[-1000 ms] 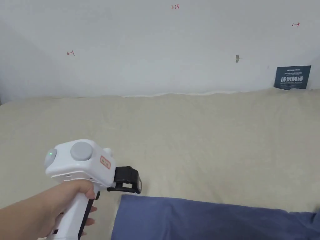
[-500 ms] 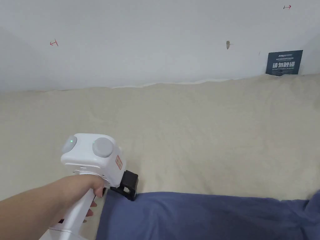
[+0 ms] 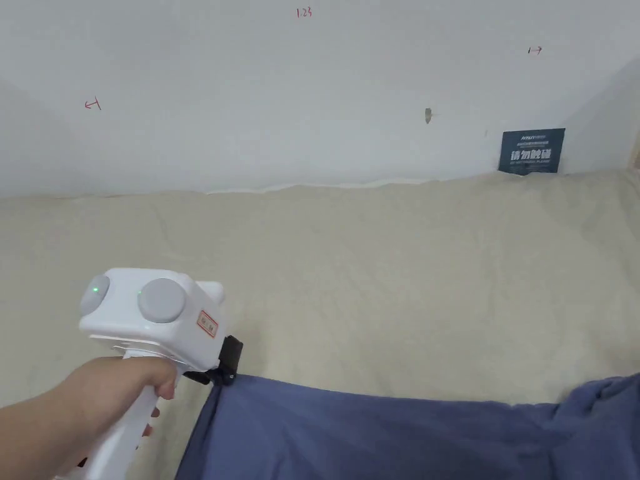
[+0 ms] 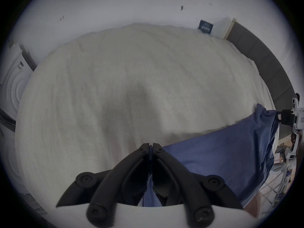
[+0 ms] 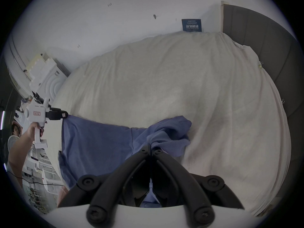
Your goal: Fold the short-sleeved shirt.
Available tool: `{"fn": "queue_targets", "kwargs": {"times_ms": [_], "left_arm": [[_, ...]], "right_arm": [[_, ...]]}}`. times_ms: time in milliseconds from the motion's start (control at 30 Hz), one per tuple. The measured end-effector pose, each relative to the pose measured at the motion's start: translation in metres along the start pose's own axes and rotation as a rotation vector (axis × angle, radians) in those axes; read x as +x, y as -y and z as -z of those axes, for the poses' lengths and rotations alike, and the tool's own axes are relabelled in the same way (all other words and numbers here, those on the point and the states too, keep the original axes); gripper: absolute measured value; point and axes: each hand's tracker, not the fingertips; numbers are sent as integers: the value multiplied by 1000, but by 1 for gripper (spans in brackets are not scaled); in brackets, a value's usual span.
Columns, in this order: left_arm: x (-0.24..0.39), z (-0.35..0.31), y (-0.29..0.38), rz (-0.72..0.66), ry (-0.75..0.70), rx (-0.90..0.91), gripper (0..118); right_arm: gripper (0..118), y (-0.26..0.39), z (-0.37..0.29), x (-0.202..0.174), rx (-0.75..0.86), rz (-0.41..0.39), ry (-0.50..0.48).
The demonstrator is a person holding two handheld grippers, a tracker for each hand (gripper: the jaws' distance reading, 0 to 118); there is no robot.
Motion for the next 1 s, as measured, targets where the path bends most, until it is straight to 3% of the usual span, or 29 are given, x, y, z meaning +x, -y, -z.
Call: {"fn": "queue_targets", "kwargs": {"times_ms": [133,367,600,700,900,1000], "left_arm": [[2,-56,0,-41,28,80,4],[11,-212,-1,-26,39,313,4],[14,-359,-16,-58,17,553,4],[14,-403,-22,-77,4,613,4],[11,-451,-51,-126,-30,740,4],[8,-464,-74,-141,-33,759,4]], "right_arm": [[1,-1,-42,-12,38,-9,-15],[1,-8,-168,-48,269,-15,-40],[1,-45,-284,-93,478,-74,-46],[1,-66,-318,-111,538,-101,-3],[1,-131,-361,-137,619,-44,33],[1,-170,-374,-154,661,-66,69]]}}
